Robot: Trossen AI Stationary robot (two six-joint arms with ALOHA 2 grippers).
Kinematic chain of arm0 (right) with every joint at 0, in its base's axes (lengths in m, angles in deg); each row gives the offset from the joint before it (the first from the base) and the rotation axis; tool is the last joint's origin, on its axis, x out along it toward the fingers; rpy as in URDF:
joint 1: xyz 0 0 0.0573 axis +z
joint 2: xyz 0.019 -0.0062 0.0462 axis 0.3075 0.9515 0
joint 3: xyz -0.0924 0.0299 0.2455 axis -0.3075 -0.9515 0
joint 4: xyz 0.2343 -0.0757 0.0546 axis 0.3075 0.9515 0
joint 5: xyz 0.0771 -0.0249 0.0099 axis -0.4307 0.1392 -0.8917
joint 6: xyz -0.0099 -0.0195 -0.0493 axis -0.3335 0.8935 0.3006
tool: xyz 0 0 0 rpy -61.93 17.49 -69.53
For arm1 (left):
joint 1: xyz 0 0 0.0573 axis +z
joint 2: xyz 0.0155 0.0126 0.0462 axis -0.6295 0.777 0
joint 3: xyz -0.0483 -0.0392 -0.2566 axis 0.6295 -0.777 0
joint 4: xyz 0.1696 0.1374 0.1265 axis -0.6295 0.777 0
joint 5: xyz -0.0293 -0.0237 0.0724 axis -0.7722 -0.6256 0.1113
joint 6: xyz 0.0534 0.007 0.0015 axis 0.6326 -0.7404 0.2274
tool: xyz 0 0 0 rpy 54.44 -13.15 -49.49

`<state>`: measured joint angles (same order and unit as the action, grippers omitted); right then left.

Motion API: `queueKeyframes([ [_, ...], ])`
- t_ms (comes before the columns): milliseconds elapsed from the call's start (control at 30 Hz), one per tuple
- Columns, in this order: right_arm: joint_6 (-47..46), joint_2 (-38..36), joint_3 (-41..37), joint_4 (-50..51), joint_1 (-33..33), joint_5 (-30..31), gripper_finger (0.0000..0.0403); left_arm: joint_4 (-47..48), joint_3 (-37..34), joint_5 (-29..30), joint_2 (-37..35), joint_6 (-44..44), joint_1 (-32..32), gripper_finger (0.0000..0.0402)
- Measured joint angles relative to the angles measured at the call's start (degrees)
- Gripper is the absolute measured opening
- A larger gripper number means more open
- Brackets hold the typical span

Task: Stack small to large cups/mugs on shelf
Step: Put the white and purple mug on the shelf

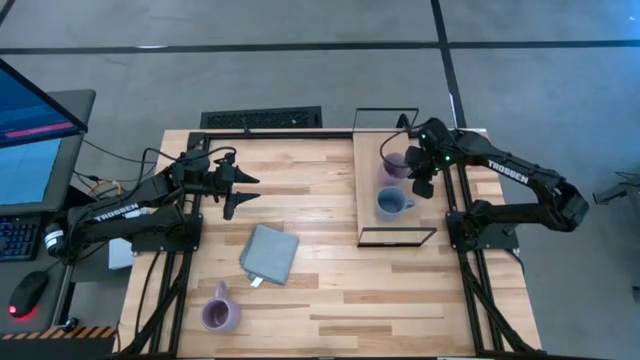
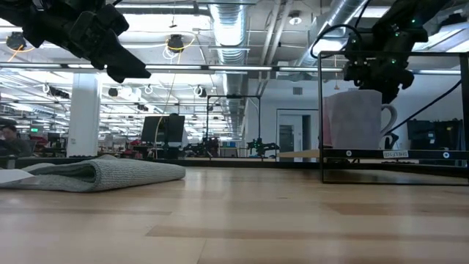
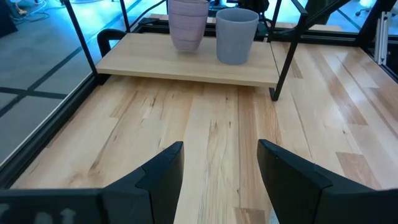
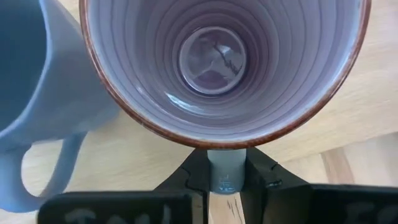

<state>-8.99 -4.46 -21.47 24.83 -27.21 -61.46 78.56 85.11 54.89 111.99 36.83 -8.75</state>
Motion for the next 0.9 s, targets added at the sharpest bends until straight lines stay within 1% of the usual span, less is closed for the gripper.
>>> queueKeyframes([
  [400,-2.61,0.00,0.07,1.55,0.30,-0.23,0.0064,-0.01,0.00,0.04,-0.01,-0.82,-0.02,0.0197],
  [900,-3.29,0.09,0.09,1.42,4.95,2.83,0.0064,-0.02,0.00,0.04,0.01,-2.75,0.00,0.0197],
])
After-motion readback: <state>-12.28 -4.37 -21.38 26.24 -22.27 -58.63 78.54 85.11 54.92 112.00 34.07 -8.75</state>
